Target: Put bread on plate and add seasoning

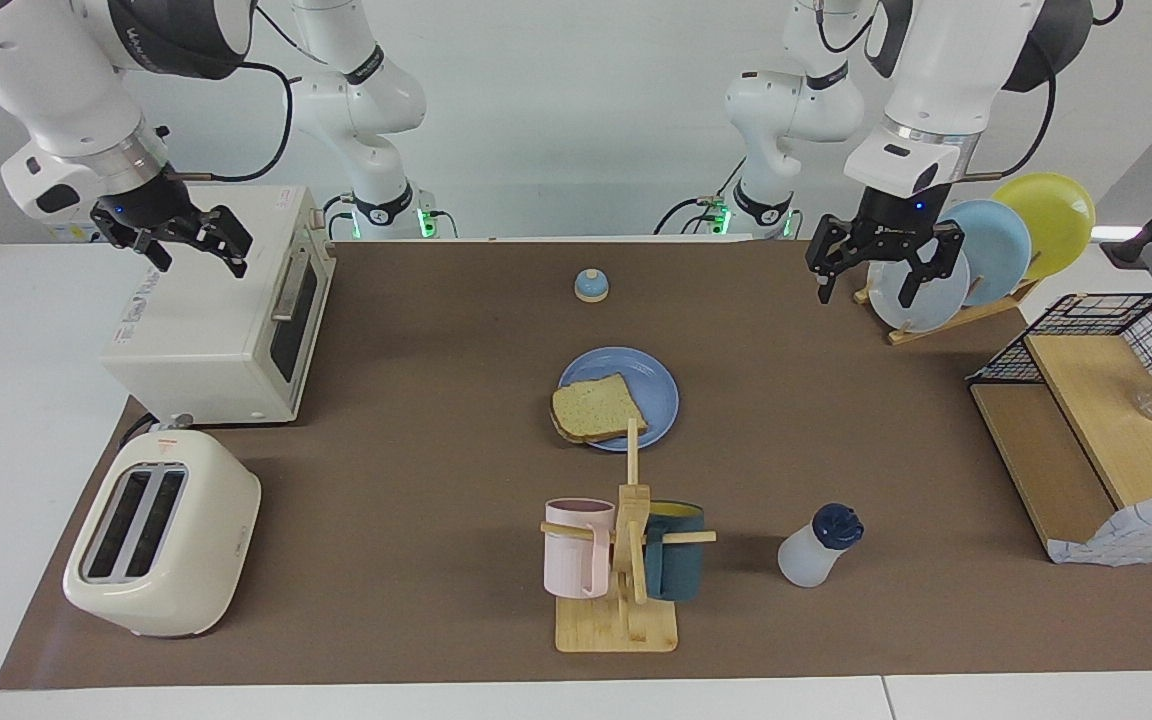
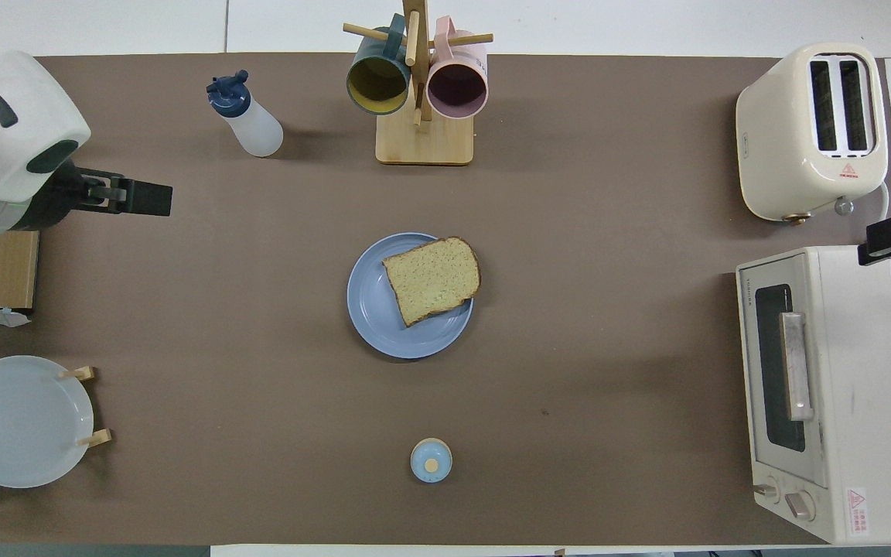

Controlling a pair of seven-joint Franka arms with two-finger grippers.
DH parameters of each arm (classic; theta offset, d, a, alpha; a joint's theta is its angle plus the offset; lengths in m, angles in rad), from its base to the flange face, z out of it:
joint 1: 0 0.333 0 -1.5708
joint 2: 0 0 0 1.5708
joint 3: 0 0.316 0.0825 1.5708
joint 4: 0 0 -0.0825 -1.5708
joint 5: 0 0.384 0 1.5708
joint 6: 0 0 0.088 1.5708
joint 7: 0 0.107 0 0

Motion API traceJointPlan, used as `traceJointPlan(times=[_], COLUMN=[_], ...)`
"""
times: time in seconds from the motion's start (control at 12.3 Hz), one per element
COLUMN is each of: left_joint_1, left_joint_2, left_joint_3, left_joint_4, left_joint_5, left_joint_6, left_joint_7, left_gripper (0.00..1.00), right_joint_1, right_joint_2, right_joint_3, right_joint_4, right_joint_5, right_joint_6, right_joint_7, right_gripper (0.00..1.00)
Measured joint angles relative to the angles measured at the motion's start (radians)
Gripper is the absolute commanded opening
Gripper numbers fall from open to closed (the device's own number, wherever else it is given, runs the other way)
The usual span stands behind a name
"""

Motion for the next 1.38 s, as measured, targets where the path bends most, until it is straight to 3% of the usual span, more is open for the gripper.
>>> traceJointPlan(times=[0.57,0.81,0.97,1.13,1.38], left_joint_1=[0.010,0.067,0.188,0.254,0.282], left_joint_2=[-0.025,-0.042,-0.037,-0.009,0.008], left_joint_3=[0.025,0.012,-0.076,-0.126,-0.132], left_joint_4=[0.002,0.004,0.036,0.131,0.163], left_joint_5=[0.000,0.000,-0.002,-0.012,-0.022], left_joint_6=[-0.019,-0.041,-0.174,-0.356,-0.402], left_joint_7=[0.035,0.036,0.038,0.043,0.045], left_gripper=[1.00,1.00,1.00,1.00,1.00], right_joint_1=[0.000,0.000,0.000,0.000,0.000], right_joint_2=[0.000,0.000,0.000,0.000,0.000], right_joint_3=[0.000,0.000,0.000,0.000,0.000], right_joint_4=[0.000,0.000,0.000,0.000,0.000], right_joint_5=[0.000,0.000,0.000,0.000,0.000], right_joint_6=[0.000,0.000,0.000,0.000,0.000], right_joint_7=[0.000,0.000,0.000,0.000,0.000], right_gripper=[1.00,1.00,1.00,1.00,1.00])
